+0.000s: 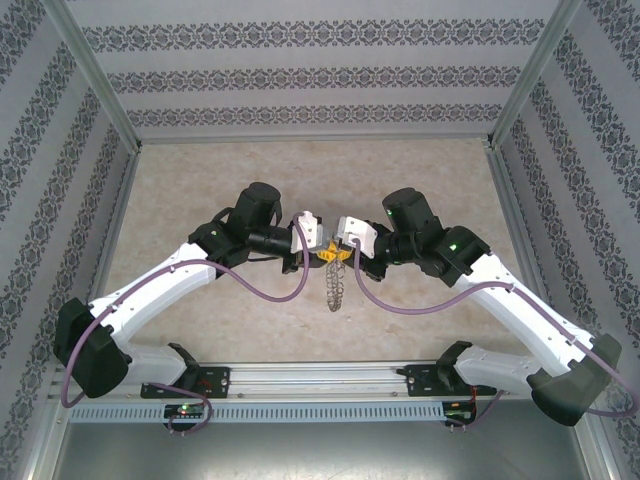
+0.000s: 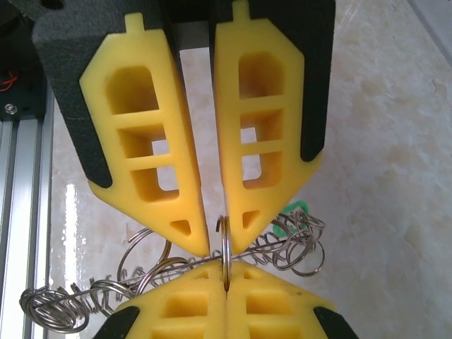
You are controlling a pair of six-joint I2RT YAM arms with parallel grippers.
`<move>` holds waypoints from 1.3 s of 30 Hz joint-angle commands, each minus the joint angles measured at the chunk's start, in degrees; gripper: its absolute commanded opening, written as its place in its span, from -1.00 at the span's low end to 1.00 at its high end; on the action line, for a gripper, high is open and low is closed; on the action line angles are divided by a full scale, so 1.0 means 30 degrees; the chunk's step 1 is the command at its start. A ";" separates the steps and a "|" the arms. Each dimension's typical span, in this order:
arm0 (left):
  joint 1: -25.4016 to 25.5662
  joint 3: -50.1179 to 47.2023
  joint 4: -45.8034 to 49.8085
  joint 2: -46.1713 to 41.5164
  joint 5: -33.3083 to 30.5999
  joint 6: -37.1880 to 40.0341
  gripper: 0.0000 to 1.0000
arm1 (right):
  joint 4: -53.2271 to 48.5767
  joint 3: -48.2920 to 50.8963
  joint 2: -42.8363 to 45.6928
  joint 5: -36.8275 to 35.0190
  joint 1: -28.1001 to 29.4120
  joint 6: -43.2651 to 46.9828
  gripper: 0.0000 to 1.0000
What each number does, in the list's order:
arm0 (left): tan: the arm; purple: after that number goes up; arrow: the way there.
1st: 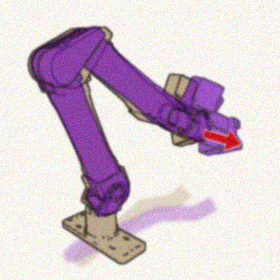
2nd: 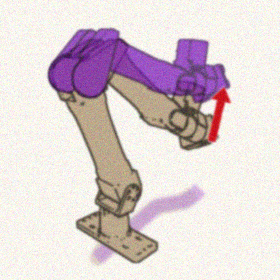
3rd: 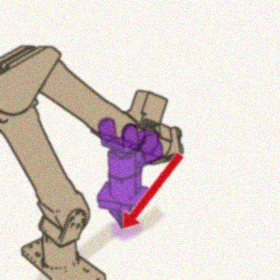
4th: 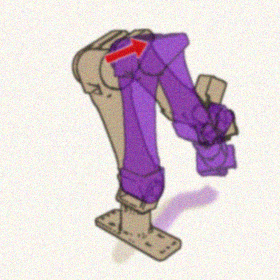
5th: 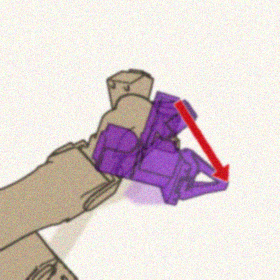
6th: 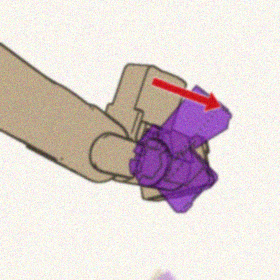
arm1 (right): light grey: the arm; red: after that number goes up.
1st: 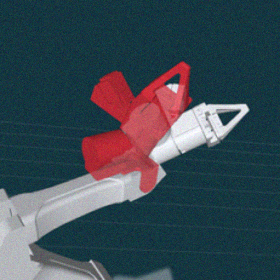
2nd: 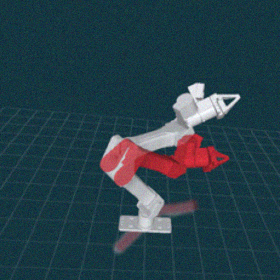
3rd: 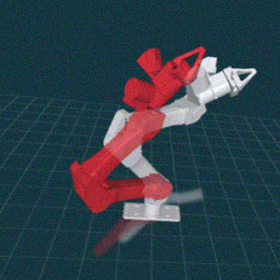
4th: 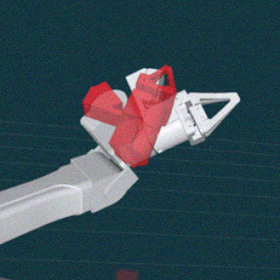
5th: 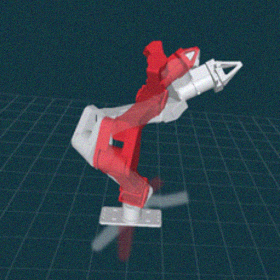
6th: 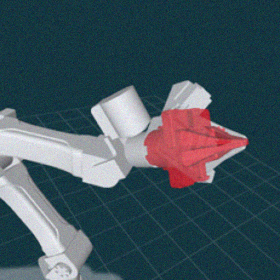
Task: Put the keys on the keyring
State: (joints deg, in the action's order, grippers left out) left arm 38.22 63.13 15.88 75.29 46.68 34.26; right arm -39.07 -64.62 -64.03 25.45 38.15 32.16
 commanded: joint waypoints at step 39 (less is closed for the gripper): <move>0.0240 -0.5655 -1.9291 -0.0724 0.1758 -1.2299 -1.00 | 0.2674 0.1316 -0.0032 0.7150 -0.3736 -0.1926 -0.69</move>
State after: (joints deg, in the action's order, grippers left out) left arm 38.13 45.45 -29.39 73.69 47.94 0.67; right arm -32.69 -61.82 -63.57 43.97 27.11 27.42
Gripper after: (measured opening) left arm 0.065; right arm 0.159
